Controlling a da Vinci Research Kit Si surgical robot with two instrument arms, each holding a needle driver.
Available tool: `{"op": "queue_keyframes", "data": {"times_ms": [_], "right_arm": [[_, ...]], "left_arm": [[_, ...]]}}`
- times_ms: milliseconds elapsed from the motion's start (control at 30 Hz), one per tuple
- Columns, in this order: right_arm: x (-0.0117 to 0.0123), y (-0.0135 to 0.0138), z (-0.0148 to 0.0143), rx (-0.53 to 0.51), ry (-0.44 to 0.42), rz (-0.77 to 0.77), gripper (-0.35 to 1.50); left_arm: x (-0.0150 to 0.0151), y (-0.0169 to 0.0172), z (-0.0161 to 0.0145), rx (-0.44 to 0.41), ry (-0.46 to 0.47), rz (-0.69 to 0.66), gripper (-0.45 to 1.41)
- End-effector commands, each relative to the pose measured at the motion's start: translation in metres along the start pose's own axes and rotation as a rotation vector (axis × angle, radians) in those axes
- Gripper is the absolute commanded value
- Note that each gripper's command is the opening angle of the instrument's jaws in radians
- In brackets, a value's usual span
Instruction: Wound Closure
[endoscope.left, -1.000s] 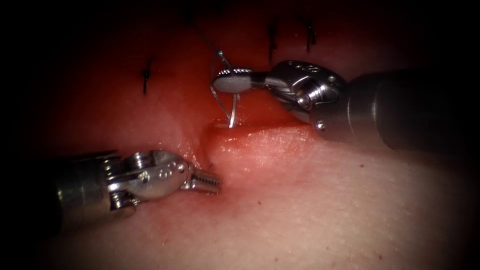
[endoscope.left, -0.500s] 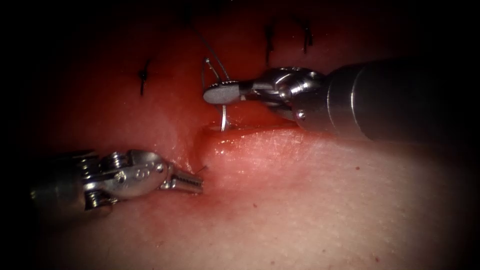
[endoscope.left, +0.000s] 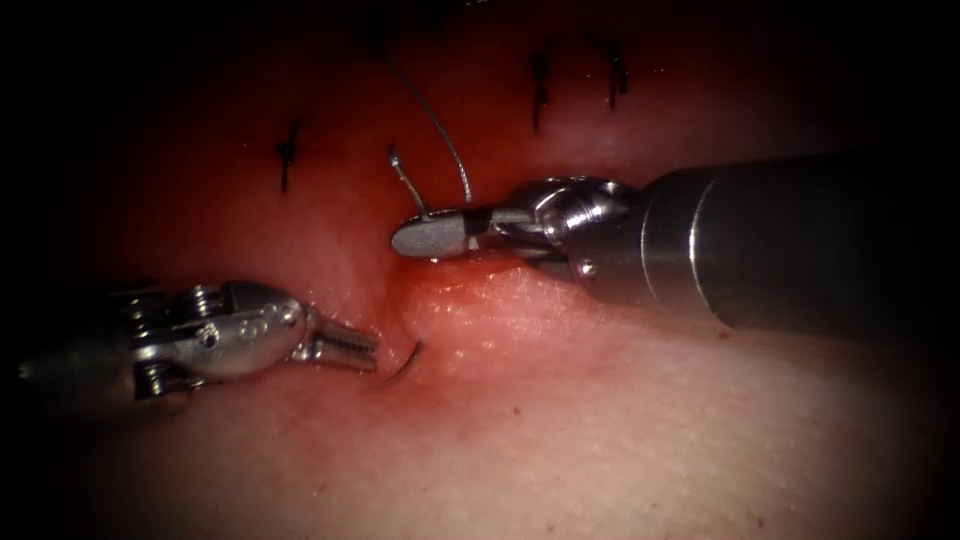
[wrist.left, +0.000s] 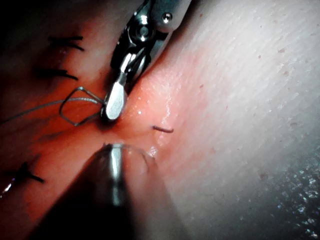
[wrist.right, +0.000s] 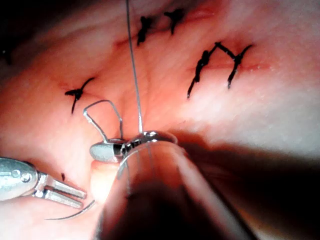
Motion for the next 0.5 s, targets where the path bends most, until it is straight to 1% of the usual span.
{"op": "queue_keyframes", "data": {"times_ms": [33, 133, 200, 233, 267, 333, 367, 400, 433, 500], "right_arm": [[-0.0003, -0.0003, 0.0009, -0.012, -0.016, 0.024, -0.35], [-0.0005, -0.0004, 0.0008, -0.016, -0.021, 0.048, -0.35], [-0.0003, -0.0002, 0.0007, -0.029, -0.006, 0.060, -0.35], [0.0003, 0.0001, 0.0006, -0.042, 0.037, 0.068, -0.10], [0.0006, 0.0003, 0.0005, -0.042, 0.055, 0.051, 0.22], [0.0014, 0.0007, 0.0003, -0.035, 0.087, 0.036, 0.78], [0.0014, 0.0007, 0.0003, -0.035, 0.087, 0.036, 0.78], [0.0020, 0.0010, 0.0001, -0.032, 0.113, 0.026, 0.99], [0.0024, 0.0012, 0.0000, -0.037, 0.133, 0.016, 1.08], [0.0033, 0.0017, -0.0004, -0.052, 0.159, -0.002, 1.16]], "left_arm": [[0.0002, -0.0004, 0.0005, 0.002, 0.003, 0.001, 0.15], [0.0002, -0.0004, 0.0003, 0.009, 0.006, 0.006, 0.15], [0.0003, -0.0004, 0.0001, 0.024, 0.020, 0.019, 0.15], [0.0004, -0.0004, -0.0001, 0.036, 0.045, 0.048, 0.15], [0.0005, -0.0004, -0.0002, 0.044, 0.061, 0.062, 0.17], [0.0008, -0.0004, -0.0005, 0.069, 0.106, 0.099, 0.20], [0.0008, -0.0004, -0.0005, 0.069, 0.106, 0.099, 0.20], [0.0008, -0.0004, -0.0006, 0.080, 0.122, 0.119, 0.22], [0.0009, -0.0004, -0.0007, 0.097, 0.148, 0.136, 0.25], [0.0010, -0.0003, -0.0008, 0.122, 0.174, 0.164, 0.29]]}}
